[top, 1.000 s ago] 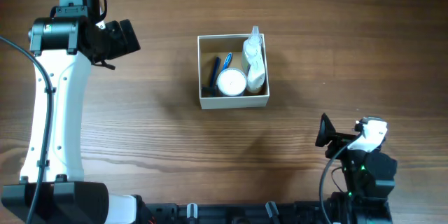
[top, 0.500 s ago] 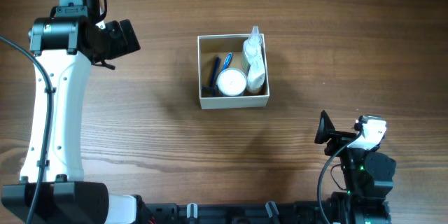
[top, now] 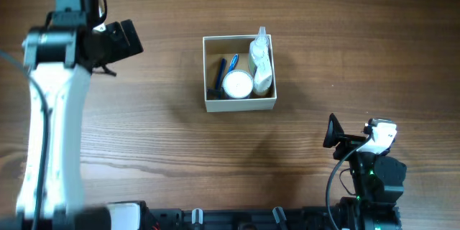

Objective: Pack container

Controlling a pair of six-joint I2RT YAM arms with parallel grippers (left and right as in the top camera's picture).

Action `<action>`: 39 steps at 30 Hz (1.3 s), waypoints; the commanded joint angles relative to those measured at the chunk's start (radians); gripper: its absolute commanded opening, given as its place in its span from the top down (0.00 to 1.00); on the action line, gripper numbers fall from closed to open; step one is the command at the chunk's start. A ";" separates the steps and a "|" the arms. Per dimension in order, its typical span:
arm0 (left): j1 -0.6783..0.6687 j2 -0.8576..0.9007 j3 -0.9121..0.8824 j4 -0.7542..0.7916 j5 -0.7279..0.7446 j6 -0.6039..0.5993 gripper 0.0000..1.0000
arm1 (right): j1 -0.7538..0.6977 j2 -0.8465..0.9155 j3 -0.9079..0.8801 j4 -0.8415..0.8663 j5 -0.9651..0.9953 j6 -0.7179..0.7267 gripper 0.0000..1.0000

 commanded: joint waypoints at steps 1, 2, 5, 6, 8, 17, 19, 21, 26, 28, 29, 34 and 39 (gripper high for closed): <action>-0.042 -0.224 0.000 -0.010 -0.025 0.013 0.00 | -0.001 -0.016 -0.001 0.002 -0.016 0.008 0.00; -0.048 -0.268 -0.006 -0.006 -0.024 0.013 0.00 | -0.001 -0.016 -0.001 0.003 -0.016 0.009 0.00; -0.053 -0.432 -0.105 0.069 -0.024 0.013 0.00 | -0.001 -0.016 -0.001 0.003 -0.016 0.009 0.00; -0.052 -0.470 -0.144 0.092 -0.025 0.013 0.00 | -0.001 -0.016 -0.001 0.002 -0.016 0.008 0.00; -0.043 -0.572 -0.264 0.153 -0.024 0.013 0.00 | -0.001 -0.016 -0.001 0.002 -0.016 0.009 0.00; -0.019 -1.003 -0.940 0.524 0.063 0.013 0.00 | -0.001 -0.016 -0.001 0.003 -0.016 0.009 0.00; -0.019 -1.074 -1.051 0.584 0.098 0.011 0.00 | -0.001 -0.016 -0.001 0.002 -0.016 0.008 0.00; -0.019 -1.137 -1.144 0.628 0.113 -0.007 0.00 | -0.001 -0.016 -0.001 0.003 -0.016 0.009 0.00; -0.020 -1.273 -1.328 0.692 0.128 -0.034 0.00 | -0.001 -0.016 -0.001 0.003 -0.016 0.009 0.00; -0.019 -1.321 -1.378 0.706 0.142 -0.034 0.00 | -0.001 -0.016 -0.001 0.002 -0.016 0.009 0.00; -0.020 -1.343 -1.397 0.711 0.146 -0.035 0.00 | -0.001 -0.016 -0.001 0.002 -0.016 0.009 0.00; -0.019 -1.436 -1.460 0.713 0.144 -0.051 0.00 | -0.001 -0.016 -0.001 0.003 -0.016 0.008 0.00; -0.019 -1.493 -1.503 0.713 0.141 -0.051 0.00 | -0.001 -0.016 -0.001 0.003 -0.016 0.008 0.00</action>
